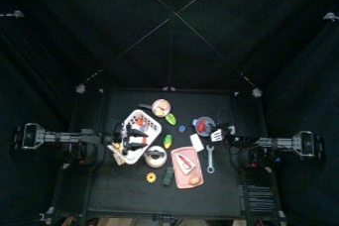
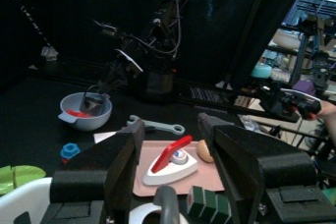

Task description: Place cookie cutter to left of bowl

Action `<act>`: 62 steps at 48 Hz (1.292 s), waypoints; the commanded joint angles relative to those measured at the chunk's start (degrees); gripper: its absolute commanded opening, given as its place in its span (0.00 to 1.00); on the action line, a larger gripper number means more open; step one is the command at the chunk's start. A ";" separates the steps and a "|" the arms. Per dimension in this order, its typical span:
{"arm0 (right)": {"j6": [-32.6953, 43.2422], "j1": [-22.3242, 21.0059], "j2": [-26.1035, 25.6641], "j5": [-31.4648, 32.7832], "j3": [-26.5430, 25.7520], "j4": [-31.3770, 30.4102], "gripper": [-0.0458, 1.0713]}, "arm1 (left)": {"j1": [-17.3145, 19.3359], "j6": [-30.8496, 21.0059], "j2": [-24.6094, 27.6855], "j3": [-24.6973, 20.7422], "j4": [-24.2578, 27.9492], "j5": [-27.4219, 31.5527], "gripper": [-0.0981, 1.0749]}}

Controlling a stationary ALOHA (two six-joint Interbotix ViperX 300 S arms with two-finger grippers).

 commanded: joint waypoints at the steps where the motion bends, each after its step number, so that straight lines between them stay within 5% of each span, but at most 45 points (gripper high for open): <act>1: 0.09 0.09 -0.44 0.26 -1.58 -0.70 0.57 | -0.09 0.00 0.00 -0.79 -0.44 -0.26 0.81; 23: -0.35 0.79 -3.78 4.92 -5.27 -3.60 0.57 | -0.53 -0.09 0.00 -0.53 -2.02 -0.26 0.81; 36: -1.05 0.88 -5.63 5.27 -11.95 -5.54 0.57 | -0.79 0.00 0.00 -0.70 -2.02 -0.26 0.81; 62: -8.44 0.35 8.26 12.48 -27.95 -4.39 0.57 | -1.14 0.09 0.00 -0.79 -1.67 -0.26 0.81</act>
